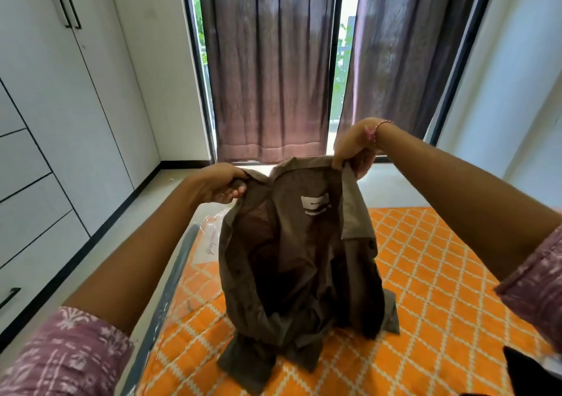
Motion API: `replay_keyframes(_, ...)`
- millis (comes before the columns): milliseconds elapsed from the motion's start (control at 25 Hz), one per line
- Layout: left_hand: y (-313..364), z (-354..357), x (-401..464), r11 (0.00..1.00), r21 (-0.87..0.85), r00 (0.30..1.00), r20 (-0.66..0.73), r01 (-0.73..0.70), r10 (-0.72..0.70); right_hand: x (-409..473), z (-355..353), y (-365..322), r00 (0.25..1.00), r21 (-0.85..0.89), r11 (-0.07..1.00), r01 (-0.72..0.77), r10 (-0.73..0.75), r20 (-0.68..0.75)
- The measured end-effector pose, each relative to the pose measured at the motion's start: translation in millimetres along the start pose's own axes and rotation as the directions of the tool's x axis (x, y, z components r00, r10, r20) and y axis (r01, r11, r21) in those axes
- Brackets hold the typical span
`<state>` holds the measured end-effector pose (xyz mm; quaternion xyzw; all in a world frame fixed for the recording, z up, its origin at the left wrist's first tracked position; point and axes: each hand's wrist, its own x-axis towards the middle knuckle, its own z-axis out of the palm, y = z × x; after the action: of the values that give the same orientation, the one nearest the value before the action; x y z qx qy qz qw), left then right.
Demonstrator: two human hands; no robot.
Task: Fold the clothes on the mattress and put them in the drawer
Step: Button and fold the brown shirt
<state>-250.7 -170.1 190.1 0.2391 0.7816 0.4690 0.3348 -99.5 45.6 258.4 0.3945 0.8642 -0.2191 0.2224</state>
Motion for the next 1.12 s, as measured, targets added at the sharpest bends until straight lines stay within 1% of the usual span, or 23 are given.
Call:
replay_keyframes(80, -2.6, -4.5, 9.9, 0.984, -0.077, 0.981, 0.122, 0.164, -0.154, 17.9, 0.6, 1.0, 0.999, 0.204, 0.979, 0.029, -0.032, 0.012)
replay_keyframes(160, -2.0, -8.0, 29.2, 0.962, -0.191, 0.980, 0.080, 0.193, -0.181, 38.7, 6.6, 2.2, 0.996, 0.373, 0.924, 0.086, -0.069, -0.058)
replay_keyframes(200, -1.2, -7.9, 41.3, 0.938, -0.310, 0.988, 0.019, 0.154, -0.155, 52.7, 9.6, 1.8, 0.987, 0.520, 0.841, 0.149, -0.099, -0.123)
replay_keyframes(240, 0.8, -6.1, 53.4, 0.872, -0.483, 0.992, -0.045, 0.080, -0.117, 69.0, 12.4, -0.3, 0.975, 0.713, 0.667, 0.214, -0.098, -0.201)
replay_keyframes(280, 1.5, -1.3, 64.8, 0.773, -0.634, 0.993, -0.097, -0.012, -0.064, 83.5, 18.1, -2.3, 0.963, 0.855, 0.446, 0.264, -0.073, -0.259)
replay_keyframes(320, -1.5, 5.1, 75.0, 0.719, -0.686, 0.990, -0.137, -0.110, 0.021, 97.0, 28.5, -2.6, 0.951, 0.895, 0.327, 0.303, -0.048, -0.305)
replay_keyframes(360, -11.1, 12.4, 86.8, 0.762, -0.613, 0.975, -0.189, -0.209, 0.115, 113.9, 42.7, -0.7, 0.925, 0.850, 0.386, 0.358, -0.025, -0.378)
replay_keyframes(400, -28.8, 20.9, 96.1, 0.880, -0.387, 0.954, -0.222, -0.277, 0.203, 130.5, 61.5, 1.3, 0.893, 0.706, 0.594, 0.386, -0.050, -0.447)
replay_keyframes(440, -54.6, 29.6, 104.1, 0.956, -0.048, 0.930, -0.249, -0.291, 0.270, 145.0, 86.7, 3.2, 0.874, 0.531, 0.749, 0.397, -0.132, -0.467)
replay_keyframes(480, -85.4, 39.8, 110.7, 0.931, 0.282, 0.905, -0.288, -0.233, 0.314, 159.6, 117.1, 5.3, 0.872, 0.385, 0.827, 0.409, -0.230, -0.432)
replay_keyframes(520, -118.9, 51.9, 111.8, 0.871, 0.476, 0.902, -0.312, -0.123, 0.298, 171.7, 149.1, 10.1, 0.898, 0.328, 0.861, 0.389, -0.274, -0.346)
replay_keyframes(560, -156.2, 67.0, 109.0, 0.823, 0.569, 0.932, -0.293, -0.010, 0.213, 180.4, 182.0, 15.6, 0.931, 0.313, 0.886, 0.343, -0.277, -0.236)
replay_keyframes(600, -189.9, 84.3, 104.2, 0.791, 0.608, 0.971, -0.221, 0.066, 0.088, 185.7, 211.5, 21.5, 0.958, 0.265, 0.922, 0.281, -0.251, -0.142)
replay_keyframes(640, -216.6, 102.5, 98.7, 0.770, 0.630, 0.993, -0.112, 0.100, -0.037, 188.5, 236.9, 27.1, 0.972, 0.164, 0.961, 0.223, -0.208, -0.104)
replay_keyframes(680, -235.9, 118.6, 95.6, 0.755, 0.648, 0.994, -0.022, 0.098, -0.111, 191.1, 255.2, 33.9, 0.972, 0.047, 0.982, 0.182, -0.172, -0.162)
replay_keyframes(760, -253.1, 140.5, 94.1, 0.713, 0.700, 0.993, 0.046, 0.043, -0.105, 189.5, 274.9, 48.9, 0.927, -0.113, 0.993, 0.024, -0.065, -0.371)
replay_keyframes(840, -252.6, 148.0, 96.9, 0.656, 0.755, 0.995, 0.075, -0.018, -0.059, 187.5, 279.9, 64.1, 0.882, -0.056, 0.990, -0.133, 0.092, -0.463)
replay_keyframes(880, -250.6, 151.4, 96.6, 0.625, 0.779, 0.992, 0.108, -0.045, -0.063, 187.3, 280.1, 70.4, 0.887, 0.027, 0.986, -0.167, 0.162, -0.431)
replay_keyframes(920, -249.7, 154.5, 94.8, 0.594, 0.801, 0.986, 0.145, -0.070, -0.079, 187.4, 281.0, 75.2, 0.914, 0.081, 0.986, -0.149, 0.169, -0.368)
replay_keyframes(960, -250.2, 158.8, 90.5, 0.552, 0.828, 0.979, 0.179, -0.096, -0.099, 185.2, 283.6, 77.0, 0.941, 0.057, 0.995, -0.085, 0.099, -0.324)
replay_keyframes(1000, -251.4, 162.7, 84.8, 0.496, 0.860, 0.972, 0.206, -0.122, -0.117, 181.6, 287.6, 76.1, 0.954, -0.030, 0.999, -0.011, 0.002, -0.299)
replay_keyframes(1080, -252.6, 168.0, 70.4, 0.381, 0.911, 0.961, 0.231, -0.158, -0.153, 167.3, 297.3, 68.9, 0.956, -0.211, 0.970, 0.122, -0.172, -0.239)
replay_keyframes(1120, -251.2, 169.8, 62.4, 0.334, 0.927, 0.954, 0.239, -0.170, -0.180, 160.3, 306.1, 66.1, 0.953, -0.252, 0.953, 0.170, -0.224, -0.203)
